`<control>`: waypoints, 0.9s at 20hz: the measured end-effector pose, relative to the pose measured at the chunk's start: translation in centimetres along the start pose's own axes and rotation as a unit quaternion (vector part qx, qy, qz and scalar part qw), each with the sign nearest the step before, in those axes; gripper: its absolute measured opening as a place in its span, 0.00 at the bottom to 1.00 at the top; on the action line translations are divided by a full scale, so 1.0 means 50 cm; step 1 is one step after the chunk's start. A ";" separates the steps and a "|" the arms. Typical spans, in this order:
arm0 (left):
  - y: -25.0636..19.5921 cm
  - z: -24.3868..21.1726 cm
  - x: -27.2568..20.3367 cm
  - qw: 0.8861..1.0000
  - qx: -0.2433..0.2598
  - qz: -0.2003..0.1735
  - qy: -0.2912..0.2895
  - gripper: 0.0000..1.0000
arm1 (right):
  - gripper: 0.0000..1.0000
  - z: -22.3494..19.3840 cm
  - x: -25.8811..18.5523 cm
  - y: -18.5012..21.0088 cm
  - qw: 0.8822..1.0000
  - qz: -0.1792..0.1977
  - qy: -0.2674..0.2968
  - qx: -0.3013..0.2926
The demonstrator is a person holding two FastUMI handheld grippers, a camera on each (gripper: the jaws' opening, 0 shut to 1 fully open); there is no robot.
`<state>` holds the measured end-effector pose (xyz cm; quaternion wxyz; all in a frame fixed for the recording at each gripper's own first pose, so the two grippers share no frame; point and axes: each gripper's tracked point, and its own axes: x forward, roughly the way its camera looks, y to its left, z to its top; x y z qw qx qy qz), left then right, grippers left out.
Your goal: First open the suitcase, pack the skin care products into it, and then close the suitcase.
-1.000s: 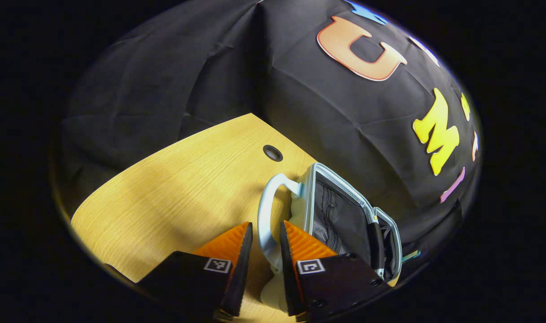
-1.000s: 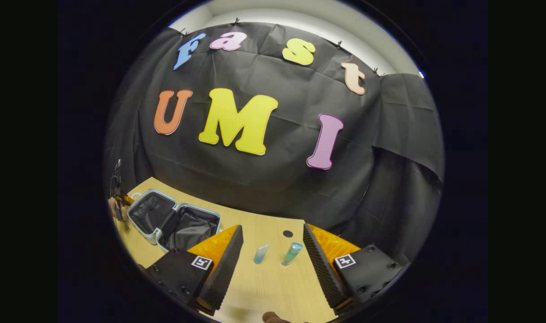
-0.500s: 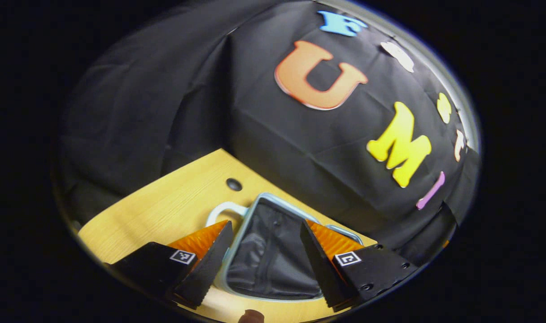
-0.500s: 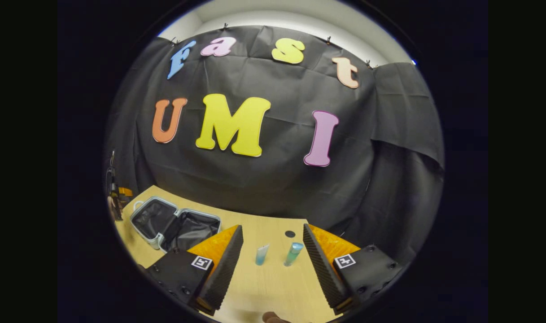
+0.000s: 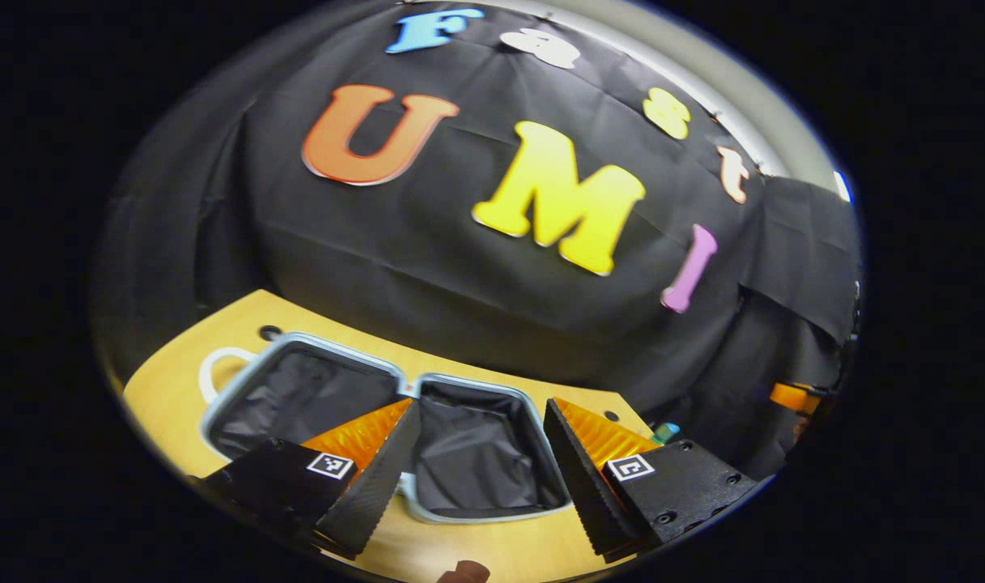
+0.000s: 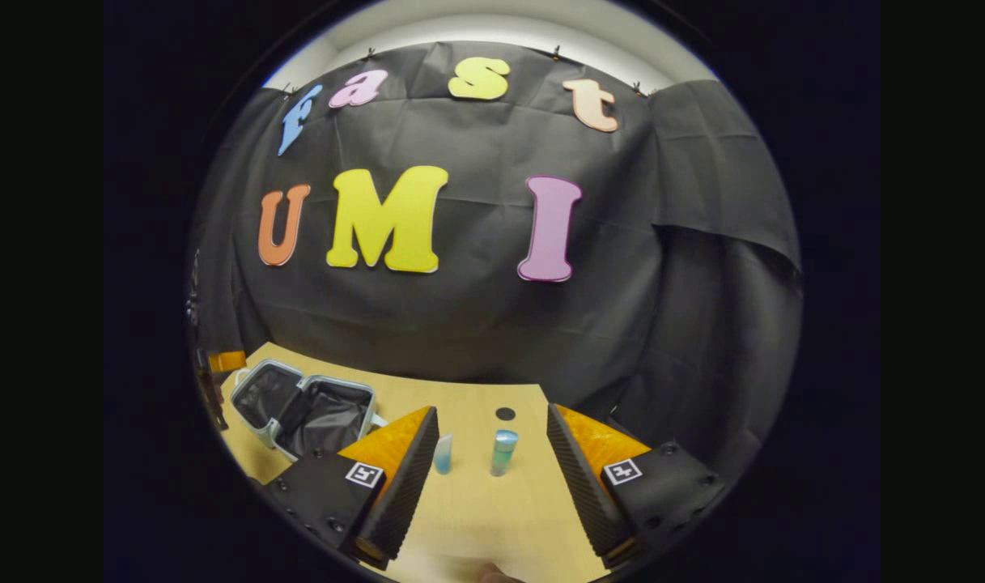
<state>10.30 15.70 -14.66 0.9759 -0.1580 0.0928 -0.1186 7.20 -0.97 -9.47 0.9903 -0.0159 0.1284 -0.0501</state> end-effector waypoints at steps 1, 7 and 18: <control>-0.054 -0.030 0.018 1.000 0.020 -0.016 0.016 0.98 | 0.80 -0.008 0.007 -0.020 1.000 -0.002 0.003 0.001; -0.254 -0.195 0.135 0.992 0.095 -0.046 0.069 0.98 | 0.80 -0.062 0.050 -0.132 1.000 -0.007 0.025 0.000; -0.403 -0.418 0.365 0.981 0.138 -0.023 0.133 0.98 | 0.80 -0.157 0.137 -0.277 0.997 0.001 0.074 -0.003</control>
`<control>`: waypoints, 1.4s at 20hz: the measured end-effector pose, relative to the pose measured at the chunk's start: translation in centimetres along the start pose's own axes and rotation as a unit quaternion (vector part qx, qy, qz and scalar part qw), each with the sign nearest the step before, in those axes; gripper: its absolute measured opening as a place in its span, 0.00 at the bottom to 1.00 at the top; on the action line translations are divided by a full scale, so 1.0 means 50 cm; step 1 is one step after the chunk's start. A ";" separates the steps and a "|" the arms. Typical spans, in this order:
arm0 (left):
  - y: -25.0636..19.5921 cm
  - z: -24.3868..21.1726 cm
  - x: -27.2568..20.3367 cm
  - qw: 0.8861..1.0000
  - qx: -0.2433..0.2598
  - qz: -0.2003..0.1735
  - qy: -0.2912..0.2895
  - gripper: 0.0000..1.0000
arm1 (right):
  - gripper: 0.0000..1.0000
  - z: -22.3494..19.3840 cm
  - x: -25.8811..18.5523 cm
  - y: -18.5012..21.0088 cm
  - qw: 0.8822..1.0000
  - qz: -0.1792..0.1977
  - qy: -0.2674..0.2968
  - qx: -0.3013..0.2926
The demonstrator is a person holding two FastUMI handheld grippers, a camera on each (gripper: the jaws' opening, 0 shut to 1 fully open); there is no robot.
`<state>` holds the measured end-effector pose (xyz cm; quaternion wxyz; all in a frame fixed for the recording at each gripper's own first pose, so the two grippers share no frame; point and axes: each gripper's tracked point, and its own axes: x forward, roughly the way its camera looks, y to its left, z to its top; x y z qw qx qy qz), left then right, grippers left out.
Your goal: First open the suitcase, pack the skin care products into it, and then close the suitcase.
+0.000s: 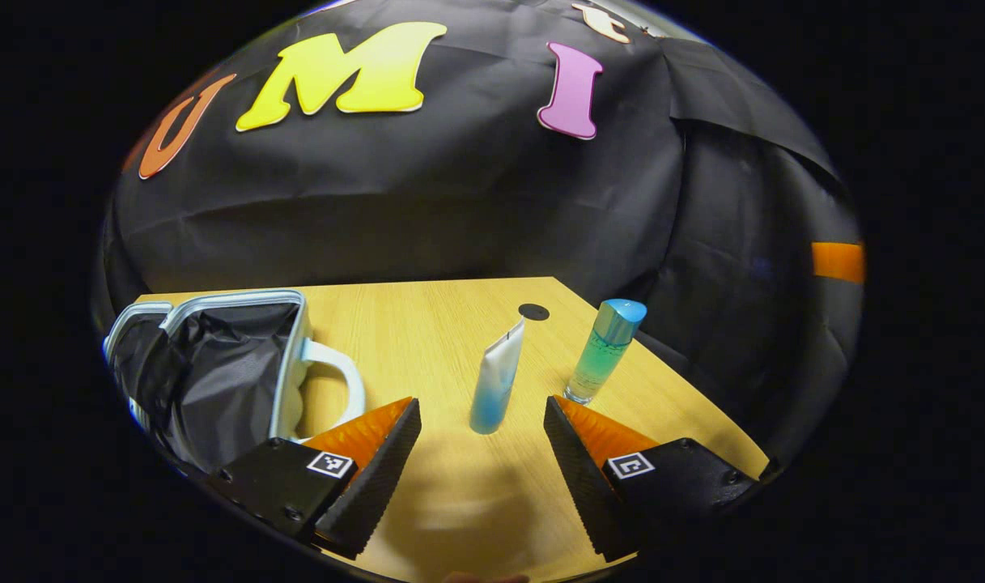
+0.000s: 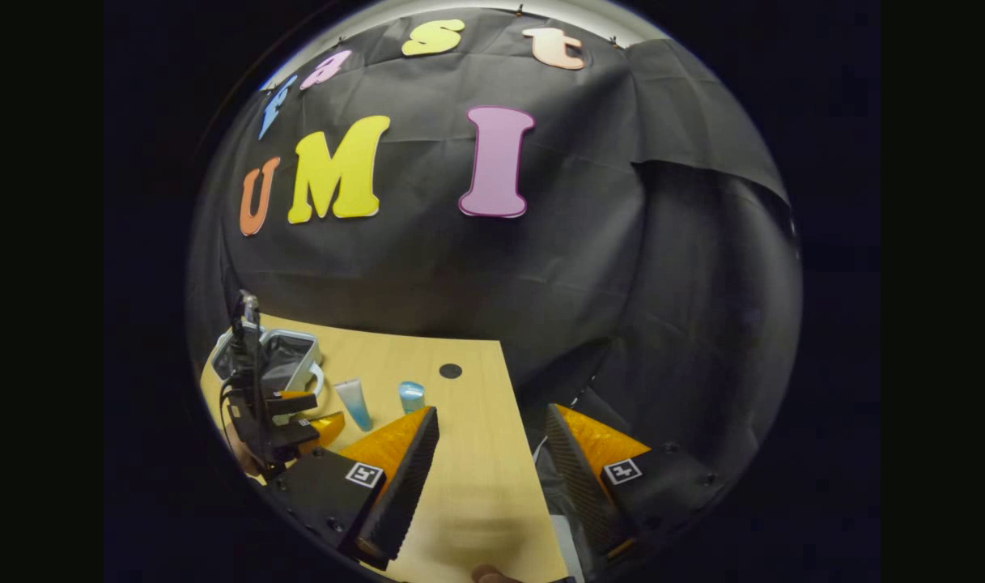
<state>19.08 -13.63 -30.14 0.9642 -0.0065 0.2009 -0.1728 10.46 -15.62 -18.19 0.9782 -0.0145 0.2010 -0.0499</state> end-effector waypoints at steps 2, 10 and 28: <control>-0.009 -0.007 0.042 1.000 0.003 0.005 0.007 0.98 | 0.80 -0.010 0.012 -0.020 1.000 0.000 0.006 0.002; -0.009 -0.059 0.130 0.998 0.005 0.035 0.043 0.72 | 0.80 -0.035 0.020 -0.078 1.000 -0.015 0.013 0.003; 0.110 0.081 -0.174 0.995 -0.045 0.091 0.016 0.44 | 0.81 -0.157 0.308 0.248 0.994 0.101 0.046 0.005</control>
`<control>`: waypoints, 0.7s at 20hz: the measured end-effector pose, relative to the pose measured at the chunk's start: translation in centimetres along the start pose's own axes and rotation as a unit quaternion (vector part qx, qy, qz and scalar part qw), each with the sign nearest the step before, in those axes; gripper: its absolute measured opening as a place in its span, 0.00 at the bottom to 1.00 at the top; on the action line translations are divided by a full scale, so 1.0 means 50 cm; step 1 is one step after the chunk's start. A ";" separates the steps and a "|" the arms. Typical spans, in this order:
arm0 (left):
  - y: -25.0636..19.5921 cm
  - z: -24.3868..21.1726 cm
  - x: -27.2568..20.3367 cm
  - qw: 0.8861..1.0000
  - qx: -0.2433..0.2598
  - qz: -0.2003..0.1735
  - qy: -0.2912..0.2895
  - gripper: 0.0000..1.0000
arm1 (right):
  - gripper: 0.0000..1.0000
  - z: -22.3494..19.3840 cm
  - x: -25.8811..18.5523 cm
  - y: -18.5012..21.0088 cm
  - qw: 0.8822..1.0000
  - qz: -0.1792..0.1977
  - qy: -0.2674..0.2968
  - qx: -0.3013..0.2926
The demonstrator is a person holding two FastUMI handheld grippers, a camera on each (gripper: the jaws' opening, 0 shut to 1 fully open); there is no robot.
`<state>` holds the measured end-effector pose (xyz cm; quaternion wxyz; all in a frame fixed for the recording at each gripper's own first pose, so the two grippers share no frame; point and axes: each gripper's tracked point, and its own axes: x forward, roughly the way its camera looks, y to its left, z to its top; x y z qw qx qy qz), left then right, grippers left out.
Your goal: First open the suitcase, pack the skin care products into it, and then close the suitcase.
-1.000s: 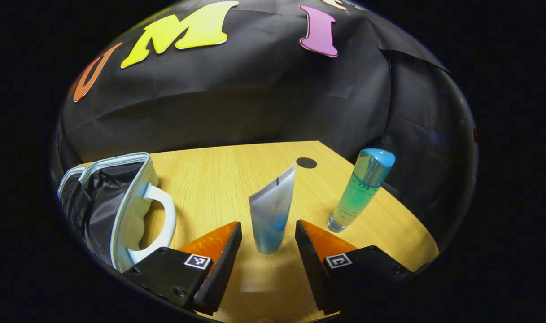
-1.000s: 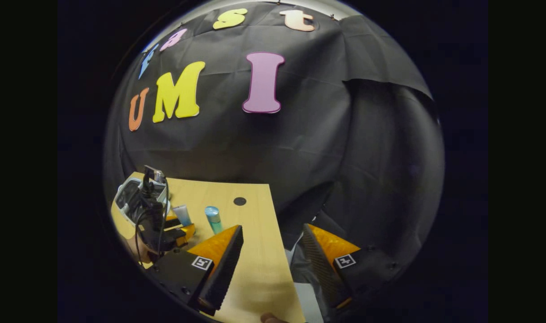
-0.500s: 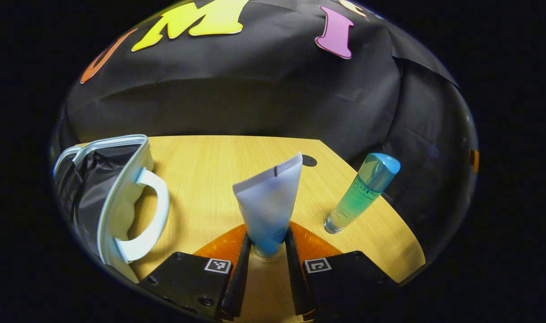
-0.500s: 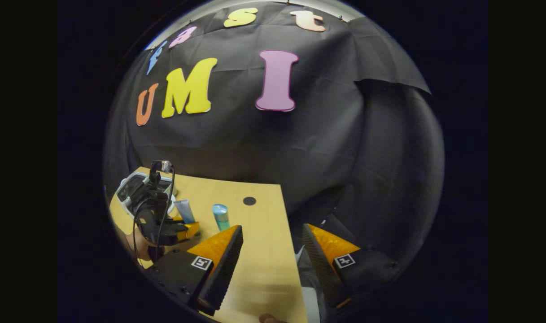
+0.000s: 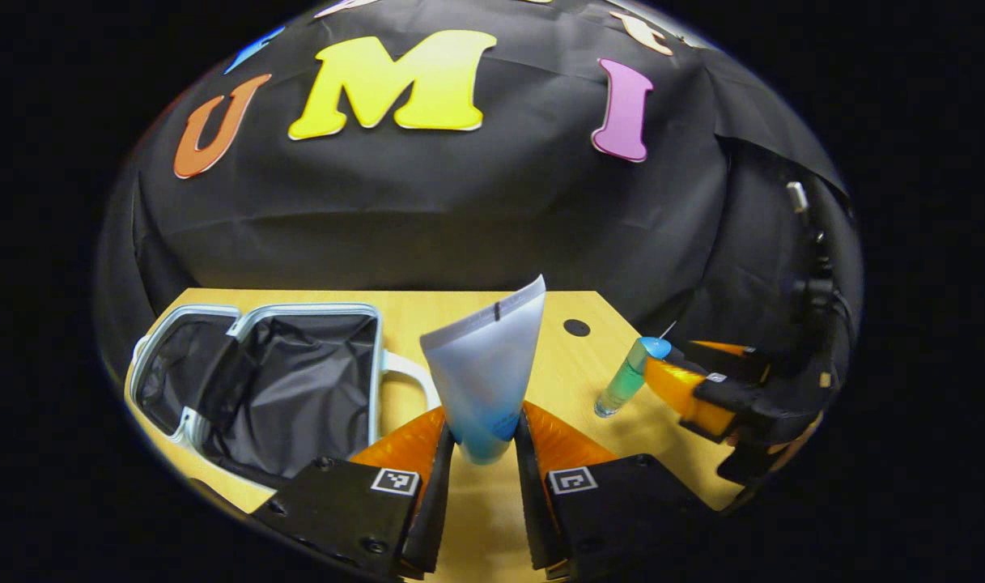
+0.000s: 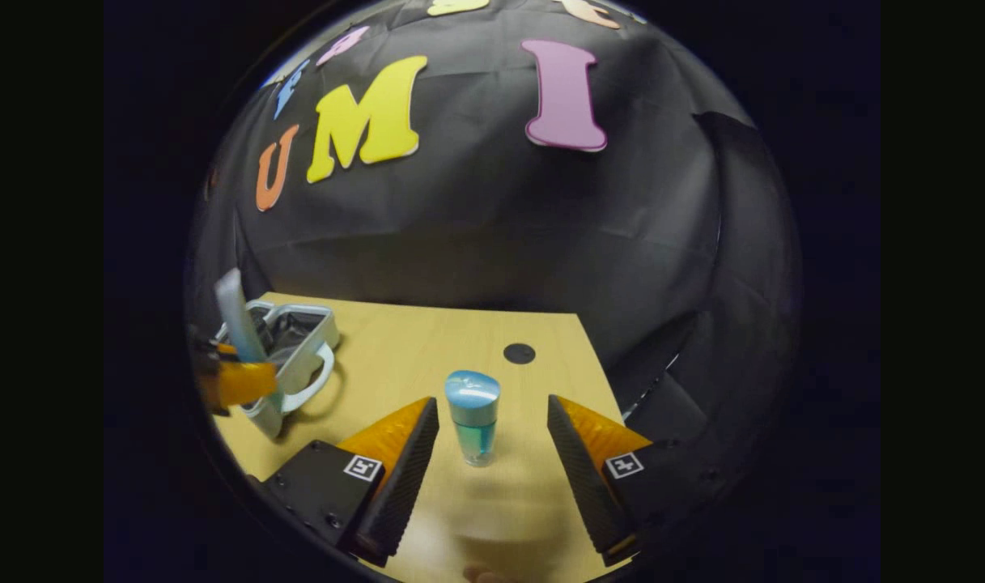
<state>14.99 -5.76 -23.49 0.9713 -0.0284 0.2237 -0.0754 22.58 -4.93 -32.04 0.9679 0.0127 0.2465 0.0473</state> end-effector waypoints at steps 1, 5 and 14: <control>0.023 -0.001 -0.018 1.000 -0.007 0.013 0.003 0.44 | 0.81 -0.011 0.020 0.003 1.000 0.000 0.008 0.005; 0.122 -0.021 -0.068 0.997 -0.043 0.056 0.021 0.44 | 0.71 -0.025 0.067 0.003 1.000 -0.020 0.007 -0.001; 0.343 0.010 -0.092 0.991 -0.048 0.111 0.054 0.44 | 0.39 -0.046 0.026 0.027 0.999 -0.019 0.036 -0.031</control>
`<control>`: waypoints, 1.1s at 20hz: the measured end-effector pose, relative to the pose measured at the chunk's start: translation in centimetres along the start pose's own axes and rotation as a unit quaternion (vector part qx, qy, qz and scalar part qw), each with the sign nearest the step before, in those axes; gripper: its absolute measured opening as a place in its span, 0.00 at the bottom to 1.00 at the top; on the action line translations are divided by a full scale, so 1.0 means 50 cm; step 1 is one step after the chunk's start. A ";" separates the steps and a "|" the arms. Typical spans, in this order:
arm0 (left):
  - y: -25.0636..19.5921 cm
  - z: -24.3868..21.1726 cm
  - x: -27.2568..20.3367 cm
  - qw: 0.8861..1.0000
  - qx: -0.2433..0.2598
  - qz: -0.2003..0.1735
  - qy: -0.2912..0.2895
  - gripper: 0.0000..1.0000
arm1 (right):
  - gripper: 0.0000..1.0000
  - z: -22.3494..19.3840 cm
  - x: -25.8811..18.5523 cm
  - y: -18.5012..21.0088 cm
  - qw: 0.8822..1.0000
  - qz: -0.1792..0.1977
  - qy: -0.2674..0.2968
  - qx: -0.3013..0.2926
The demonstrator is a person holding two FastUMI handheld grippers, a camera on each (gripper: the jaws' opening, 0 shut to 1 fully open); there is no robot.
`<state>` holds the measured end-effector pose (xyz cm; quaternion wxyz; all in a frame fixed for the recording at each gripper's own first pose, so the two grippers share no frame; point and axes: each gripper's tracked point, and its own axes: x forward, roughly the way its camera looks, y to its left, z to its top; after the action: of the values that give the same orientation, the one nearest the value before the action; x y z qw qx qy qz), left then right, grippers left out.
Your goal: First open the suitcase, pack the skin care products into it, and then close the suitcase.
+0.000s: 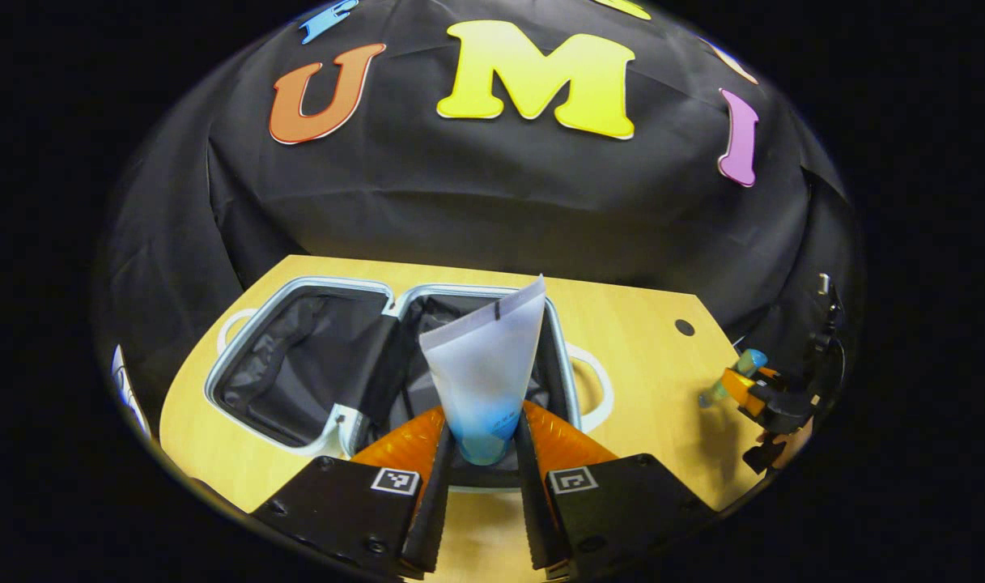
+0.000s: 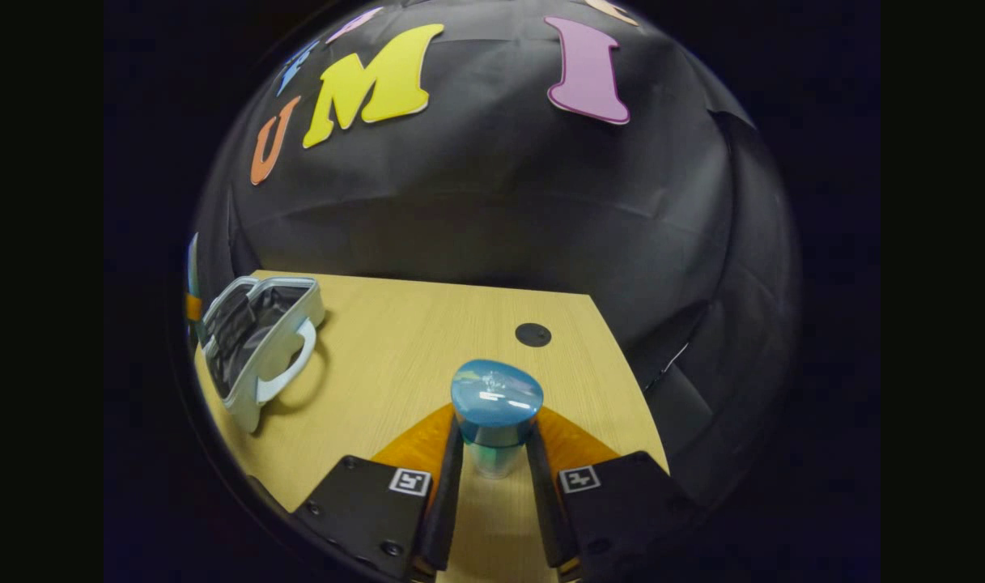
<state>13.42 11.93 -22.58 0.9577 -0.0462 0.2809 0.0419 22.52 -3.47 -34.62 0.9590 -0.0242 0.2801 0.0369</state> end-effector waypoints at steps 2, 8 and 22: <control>0.019 -0.001 0.014 1.000 0.014 -0.005 0.015 0.44 | 0.40 -0.002 -0.053 0.019 1.000 0.007 0.012 0.006; 0.061 -0.092 0.071 0.989 0.046 -0.022 0.138 0.44 | 0.39 0.052 -0.219 0.125 0.998 0.038 0.024 0.039; 0.131 -0.195 0.177 0.971 0.052 0.001 0.233 0.44 | 0.39 0.139 -0.316 0.341 0.998 0.056 0.003 0.005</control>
<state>14.91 17.84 -35.97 0.8671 -0.0046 0.4979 0.0167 11.54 13.06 -20.70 0.9545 -0.0037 0.2844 0.0895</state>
